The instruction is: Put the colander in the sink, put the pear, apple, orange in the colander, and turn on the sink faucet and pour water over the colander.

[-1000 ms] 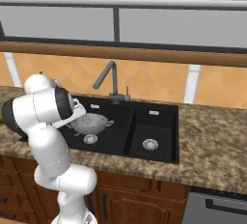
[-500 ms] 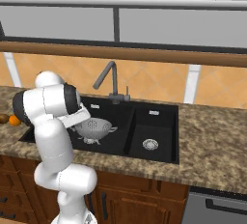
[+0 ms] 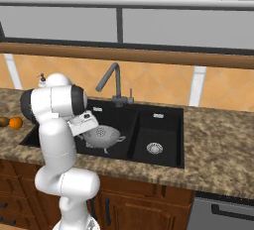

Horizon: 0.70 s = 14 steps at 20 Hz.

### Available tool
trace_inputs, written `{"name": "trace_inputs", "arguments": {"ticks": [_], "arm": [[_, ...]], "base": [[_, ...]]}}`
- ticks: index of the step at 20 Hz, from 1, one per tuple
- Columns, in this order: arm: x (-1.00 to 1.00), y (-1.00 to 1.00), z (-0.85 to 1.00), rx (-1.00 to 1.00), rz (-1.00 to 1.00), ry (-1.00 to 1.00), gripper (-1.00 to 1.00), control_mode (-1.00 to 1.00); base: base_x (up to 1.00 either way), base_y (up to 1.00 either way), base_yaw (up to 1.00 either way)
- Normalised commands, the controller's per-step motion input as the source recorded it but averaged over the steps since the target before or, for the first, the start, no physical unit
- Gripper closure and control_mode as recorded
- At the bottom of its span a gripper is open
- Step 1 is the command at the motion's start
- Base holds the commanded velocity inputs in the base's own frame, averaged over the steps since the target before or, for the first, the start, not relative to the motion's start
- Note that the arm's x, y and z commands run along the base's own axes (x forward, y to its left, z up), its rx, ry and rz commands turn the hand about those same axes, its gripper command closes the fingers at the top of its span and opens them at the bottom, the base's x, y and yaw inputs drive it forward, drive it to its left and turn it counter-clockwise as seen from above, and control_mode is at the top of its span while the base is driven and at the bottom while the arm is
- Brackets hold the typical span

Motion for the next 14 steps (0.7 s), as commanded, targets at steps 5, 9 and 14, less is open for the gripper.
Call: {"name": "trace_inputs", "arguments": {"ticks": [5, 9, 14], "arm": [[0.05, -0.16, -0.22, 0.00, 0.00, -0.05, 1.00, -1.00], [0.17, -0.13, -0.23, 0.00, 0.00, -0.01, 1.00, -1.00], [0.18, -0.06, -0.25, 0.00, 0.00, 0.00, 1.00, -1.00]], "base": [[0.00, 0.00, 0.00], [0.00, 0.00, 0.00], [0.00, 0.00, 0.00]]}}
